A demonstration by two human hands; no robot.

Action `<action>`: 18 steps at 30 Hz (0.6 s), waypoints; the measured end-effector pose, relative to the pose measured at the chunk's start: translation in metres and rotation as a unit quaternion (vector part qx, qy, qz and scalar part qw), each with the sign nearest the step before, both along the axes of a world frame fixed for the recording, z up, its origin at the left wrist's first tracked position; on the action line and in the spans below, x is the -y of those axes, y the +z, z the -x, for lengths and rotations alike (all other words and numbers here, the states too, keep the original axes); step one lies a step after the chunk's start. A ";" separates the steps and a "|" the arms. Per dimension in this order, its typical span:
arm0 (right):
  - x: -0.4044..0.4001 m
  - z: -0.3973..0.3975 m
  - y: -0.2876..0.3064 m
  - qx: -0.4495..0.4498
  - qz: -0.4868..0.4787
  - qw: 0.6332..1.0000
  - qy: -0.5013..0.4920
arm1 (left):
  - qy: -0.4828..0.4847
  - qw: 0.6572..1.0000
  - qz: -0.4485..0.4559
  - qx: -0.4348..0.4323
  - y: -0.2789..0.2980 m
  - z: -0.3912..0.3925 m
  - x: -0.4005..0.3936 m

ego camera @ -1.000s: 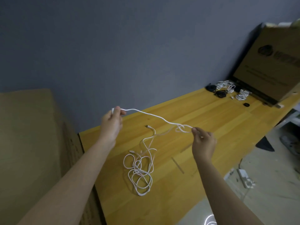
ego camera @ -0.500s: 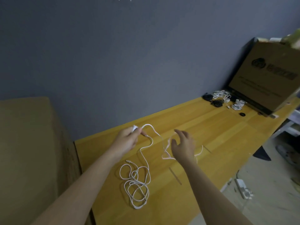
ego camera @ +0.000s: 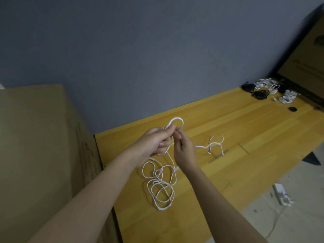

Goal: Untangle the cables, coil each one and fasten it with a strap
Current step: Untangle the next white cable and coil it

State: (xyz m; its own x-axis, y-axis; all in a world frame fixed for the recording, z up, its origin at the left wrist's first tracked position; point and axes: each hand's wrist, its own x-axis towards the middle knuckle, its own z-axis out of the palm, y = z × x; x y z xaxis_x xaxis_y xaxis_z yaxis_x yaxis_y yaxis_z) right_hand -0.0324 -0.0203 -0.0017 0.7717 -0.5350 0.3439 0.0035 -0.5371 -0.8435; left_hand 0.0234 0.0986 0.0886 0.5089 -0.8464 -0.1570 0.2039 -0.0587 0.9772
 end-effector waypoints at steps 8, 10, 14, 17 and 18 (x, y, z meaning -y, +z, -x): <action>0.006 0.006 -0.029 -0.147 -0.023 0.984 0.095 | 0.089 0.996 0.020 -0.008 -0.001 -0.004 -0.002; 0.001 0.018 -0.043 -0.158 -0.045 0.984 0.072 | 0.098 0.995 0.005 -0.033 -0.005 -0.008 -0.003; -0.014 0.037 -0.047 -0.218 0.111 0.968 0.061 | 0.103 0.994 -0.037 0.027 -0.012 -0.006 0.000; -0.022 0.039 -0.039 -0.150 0.364 0.919 0.038 | 0.130 0.982 -0.045 0.128 -0.016 -0.003 0.001; -0.025 0.039 -0.036 -0.126 0.412 0.902 0.042 | 0.132 0.978 -0.043 0.155 -0.017 -0.002 0.001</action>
